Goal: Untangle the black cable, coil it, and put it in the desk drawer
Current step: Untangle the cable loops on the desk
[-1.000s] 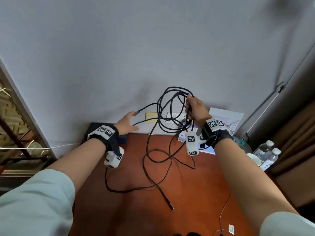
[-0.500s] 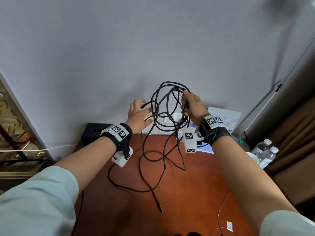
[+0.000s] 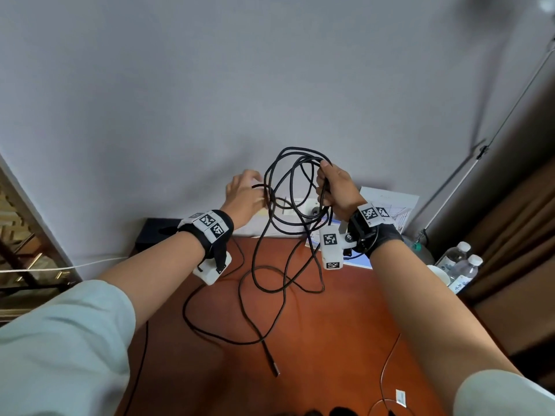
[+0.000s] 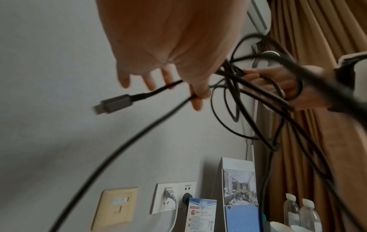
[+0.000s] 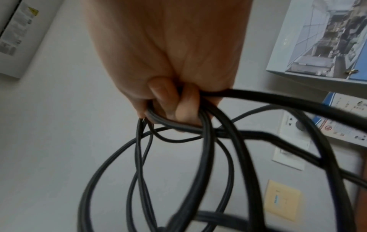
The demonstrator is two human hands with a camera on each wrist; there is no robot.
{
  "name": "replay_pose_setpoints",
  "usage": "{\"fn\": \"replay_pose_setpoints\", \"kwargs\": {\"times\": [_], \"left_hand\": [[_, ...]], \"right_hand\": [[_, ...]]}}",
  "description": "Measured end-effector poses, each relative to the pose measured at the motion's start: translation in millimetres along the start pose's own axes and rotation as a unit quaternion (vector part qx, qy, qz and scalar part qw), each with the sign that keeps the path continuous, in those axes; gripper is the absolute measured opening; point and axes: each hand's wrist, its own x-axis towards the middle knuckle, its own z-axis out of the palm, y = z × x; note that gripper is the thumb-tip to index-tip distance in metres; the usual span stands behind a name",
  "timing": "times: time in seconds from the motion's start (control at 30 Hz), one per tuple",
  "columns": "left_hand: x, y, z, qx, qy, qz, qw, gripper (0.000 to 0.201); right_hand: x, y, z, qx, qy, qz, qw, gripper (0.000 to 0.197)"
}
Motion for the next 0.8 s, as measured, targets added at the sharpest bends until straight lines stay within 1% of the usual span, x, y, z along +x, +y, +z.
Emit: {"fn": "replay_pose_setpoints", "kwargs": {"times": [0.07,0.1,0.13,0.2,0.23,0.27,0.3,0.33,0.37,0.4,0.43,0.47,0.5,0.53,0.57,0.6,0.63,0.67,0.7,0.73,0.77,0.8], "left_hand": [[1,-19,-4,-0.091,0.047,-0.083,0.991,0.024],[0,-31,-8,-0.115,0.060,-0.142,0.981,0.028],[-2,-45,-10,-0.135,0.076,-0.194,0.969,0.030],[-7,-70,-16,-0.133,0.102,-0.292,0.942,0.031],[-10,-78,-19,-0.103,0.089,-0.336,0.932,0.028],[-15,-85,-21,-0.061,0.060,-0.382,0.920,0.028],[-21,-88,-22,-0.031,0.036,-0.439,0.897,0.033],[-27,-94,-25,0.024,0.006,-0.453,0.891,0.037],[-34,-102,-25,0.052,-0.025,-0.454,0.889,0.039],[-41,-113,-21,0.091,-0.080,-0.449,0.885,0.040],[-49,-123,-18,0.101,-0.108,-0.451,0.880,0.041],[-58,-131,-16,0.101,-0.150,-0.445,0.877,0.042],[-67,-136,-16,0.063,-0.144,-0.437,0.886,0.044],[-76,-139,-19,0.089,-0.189,-0.426,0.880,0.047],[-86,-141,-23,0.122,-0.238,-0.420,0.867,0.050],[-94,-143,-29,0.145,-0.295,-0.419,0.847,0.052],[-100,-146,-33,0.160,-0.323,-0.429,0.828,0.053],[-106,-151,-34,0.172,-0.350,-0.444,0.807,0.054],[-110,-153,-33,0.186,-0.368,-0.434,0.801,0.056],[-111,-154,-33,0.180,-0.388,-0.438,0.791,0.058],[-113,-156,-32,0.161,-0.378,-0.436,0.801,0.061],[-114,-154,-29,0.157,-0.373,-0.444,0.799,0.064]], "right_hand": [[3,6,-13,-0.035,0.057,0.003,0.998,0.039],[4,10,-21,-0.049,0.081,0.007,0.995,0.040],[5,14,-28,-0.063,0.103,0.011,0.993,0.040],[5,23,-39,-0.092,0.144,0.014,0.985,0.041],[5,27,-44,-0.103,0.163,0.014,0.981,0.041],[6,31,-47,-0.112,0.181,0.013,0.977,0.041],[8,35,-50,-0.120,0.198,0.012,0.973,0.042],[10,40,-53,-0.133,0.214,0.013,0.968,0.043],[13,43,-54,-0.146,0.229,0.014,0.962,0.044],[15,46,-55,-0.160,0.244,0.015,0.956,0.044],[17,47,-56,-0.170,0.258,0.017,0.951,0.045],[19,48,-56,-0.179,0.269,0.021,0.946,0.045],[20,49,-56,-0.184,0.278,0.025,0.942,0.045],[21,48,-56,-0.188,0.288,0.027,0.939,0.045],[22,47,-56,-0.189,0.301,0.025,0.934,0.044],[22,44,-56,-0.187,0.315,0.022,0.930,0.042],[23,43,-56,-0.183,0.326,0.021,0.927,0.040],[24,42,-57,-0.178,0.332,0.019,0.926,0.038],[24,40,-57,-0.171,0.335,0.018,0.927,0.037],[24,38,-56,-0.163,0.335,0.015,0.928,0.037],[24,35,-54,-0.155,0.330,0.005,0.931,0.037],[23,32,-51,-0.147,0.314,-0.008,0.938,0.038]]}}
